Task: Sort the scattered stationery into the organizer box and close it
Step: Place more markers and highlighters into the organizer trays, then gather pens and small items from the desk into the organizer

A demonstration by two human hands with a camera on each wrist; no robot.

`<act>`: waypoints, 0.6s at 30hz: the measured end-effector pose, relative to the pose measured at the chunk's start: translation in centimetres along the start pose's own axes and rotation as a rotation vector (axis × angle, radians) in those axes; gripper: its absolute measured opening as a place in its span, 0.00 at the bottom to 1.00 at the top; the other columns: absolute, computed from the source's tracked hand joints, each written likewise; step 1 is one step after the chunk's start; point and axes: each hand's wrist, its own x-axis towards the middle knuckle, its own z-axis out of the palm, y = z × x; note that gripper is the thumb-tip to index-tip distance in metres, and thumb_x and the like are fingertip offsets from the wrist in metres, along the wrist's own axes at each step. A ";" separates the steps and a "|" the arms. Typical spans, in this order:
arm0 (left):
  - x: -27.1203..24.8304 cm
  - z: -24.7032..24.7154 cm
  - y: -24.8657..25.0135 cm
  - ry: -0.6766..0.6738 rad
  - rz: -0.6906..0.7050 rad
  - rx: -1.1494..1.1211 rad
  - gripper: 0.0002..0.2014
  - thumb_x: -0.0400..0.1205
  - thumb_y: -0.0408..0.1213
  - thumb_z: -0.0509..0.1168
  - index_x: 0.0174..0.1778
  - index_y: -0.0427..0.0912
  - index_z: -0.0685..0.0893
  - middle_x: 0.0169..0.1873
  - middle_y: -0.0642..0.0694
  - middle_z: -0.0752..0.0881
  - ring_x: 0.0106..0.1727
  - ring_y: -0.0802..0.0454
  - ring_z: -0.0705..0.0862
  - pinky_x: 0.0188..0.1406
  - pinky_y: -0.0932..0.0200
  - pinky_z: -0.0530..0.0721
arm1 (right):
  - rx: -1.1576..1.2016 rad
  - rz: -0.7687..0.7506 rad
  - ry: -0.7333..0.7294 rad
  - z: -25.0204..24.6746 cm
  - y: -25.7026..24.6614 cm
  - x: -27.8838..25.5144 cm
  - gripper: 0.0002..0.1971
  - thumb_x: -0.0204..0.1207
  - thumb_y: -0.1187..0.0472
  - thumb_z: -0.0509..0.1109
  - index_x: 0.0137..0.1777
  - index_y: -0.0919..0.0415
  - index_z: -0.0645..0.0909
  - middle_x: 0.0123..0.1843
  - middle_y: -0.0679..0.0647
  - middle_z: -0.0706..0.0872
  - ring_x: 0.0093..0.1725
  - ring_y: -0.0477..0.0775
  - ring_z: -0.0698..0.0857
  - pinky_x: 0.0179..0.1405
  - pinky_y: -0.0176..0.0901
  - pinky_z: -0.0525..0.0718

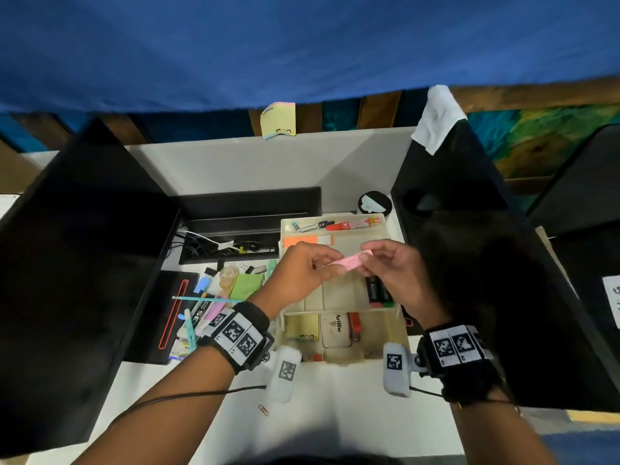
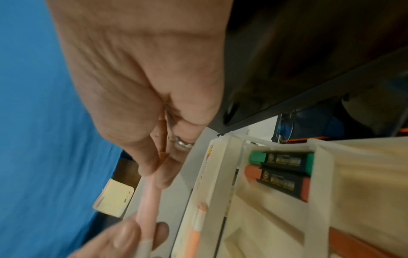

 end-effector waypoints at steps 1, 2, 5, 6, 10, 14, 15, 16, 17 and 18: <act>0.4 -0.3 0.0 0.019 -0.015 0.001 0.11 0.79 0.40 0.81 0.58 0.47 0.95 0.49 0.55 0.95 0.48 0.50 0.92 0.55 0.46 0.91 | 0.046 0.014 0.029 -0.3 -0.1 0.3 0.10 0.79 0.70 0.76 0.59 0.65 0.88 0.48 0.61 0.94 0.45 0.60 0.94 0.47 0.47 0.94; 0.7 -0.6 -0.1 0.044 -0.029 -0.003 0.10 0.80 0.39 0.80 0.57 0.47 0.95 0.48 0.54 0.94 0.46 0.49 0.92 0.50 0.48 0.91 | 0.069 0.019 0.056 -0.6 -0.1 0.6 0.10 0.80 0.70 0.76 0.59 0.66 0.87 0.48 0.62 0.94 0.45 0.60 0.94 0.47 0.46 0.94; 1.2 -1.1 0.0 0.140 -0.033 0.063 0.08 0.83 0.35 0.76 0.57 0.49 0.93 0.49 0.55 0.92 0.39 0.65 0.88 0.44 0.64 0.86 | 0.009 0.021 0.199 -1.2 -0.1 1.9 0.09 0.81 0.68 0.76 0.59 0.65 0.87 0.47 0.57 0.94 0.45 0.55 0.95 0.43 0.40 0.93; 1.3 -1.3 -0.1 0.159 -0.041 0.127 0.09 0.84 0.36 0.75 0.59 0.48 0.93 0.52 0.56 0.91 0.39 0.66 0.87 0.45 0.66 0.86 | -0.041 0.020 0.272 -1.3 0.3 2.7 0.08 0.80 0.68 0.76 0.58 0.65 0.88 0.45 0.57 0.94 0.42 0.55 0.95 0.42 0.40 0.93; 1.1 -1.7 -1.2 0.129 -0.053 0.503 0.16 0.85 0.45 0.72 0.69 0.50 0.88 0.67 0.53 0.86 0.58 0.54 0.86 0.64 0.54 0.85 | -0.302 0.029 0.433 -1.2 2.4 5.8 0.03 0.77 0.67 0.78 0.49 0.61 0.90 0.39 0.54 0.93 0.37 0.53 0.93 0.44 0.58 0.94; 0.5 -1.4 -2.0 -0.008 -0.058 0.816 0.30 0.86 0.58 0.66 0.83 0.50 0.76 0.82 0.49 0.72 0.80 0.41 0.68 0.83 0.39 0.68 | -0.589 0.013 0.406 -0.1 3.5 7.0 0.06 0.76 0.60 0.79 0.50 0.61 0.91 0.45 0.56 0.93 0.46 0.58 0.91 0.50 0.56 0.91; 0.4 -1.3 -2.1 -0.051 -0.086 0.853 0.33 0.86 0.60 0.65 0.86 0.49 0.71 0.85 0.48 0.67 0.83 0.38 0.63 0.85 0.36 0.63 | -0.644 -0.004 0.394 0.2 3.6 7.1 0.07 0.76 0.59 0.79 0.51 0.61 0.91 0.47 0.57 0.93 0.48 0.60 0.90 0.51 0.56 0.90; 0.2 -1.2 -2.2 -0.090 -0.113 0.872 0.36 0.86 0.62 0.64 0.88 0.49 0.67 0.88 0.47 0.62 0.86 0.36 0.59 0.86 0.33 0.59 | -0.678 -0.018 0.389 0.5 3.7 7.2 0.08 0.77 0.58 0.79 0.52 0.61 0.90 0.48 0.57 0.93 0.50 0.61 0.90 0.52 0.56 0.90; 0.1 -1.1 -2.4 -0.121 -0.133 0.882 0.37 0.86 0.63 0.63 0.88 0.49 0.64 0.89 0.45 0.58 0.88 0.35 0.55 0.87 0.30 0.56 | -0.701 -0.019 0.386 0.7 3.7 7.3 0.09 0.77 0.57 0.79 0.54 0.60 0.90 0.50 0.57 0.93 0.51 0.60 0.89 0.52 0.56 0.90; 0.0 -1.1 -2.6 -0.140 -0.142 0.892 0.38 0.86 0.64 0.62 0.89 0.48 0.63 0.90 0.44 0.56 0.89 0.34 0.53 0.86 0.29 0.54 | -0.724 -0.017 0.386 0.8 3.8 7.5 0.11 0.76 0.57 0.79 0.56 0.59 0.89 0.52 0.57 0.92 0.53 0.60 0.89 0.52 0.55 0.91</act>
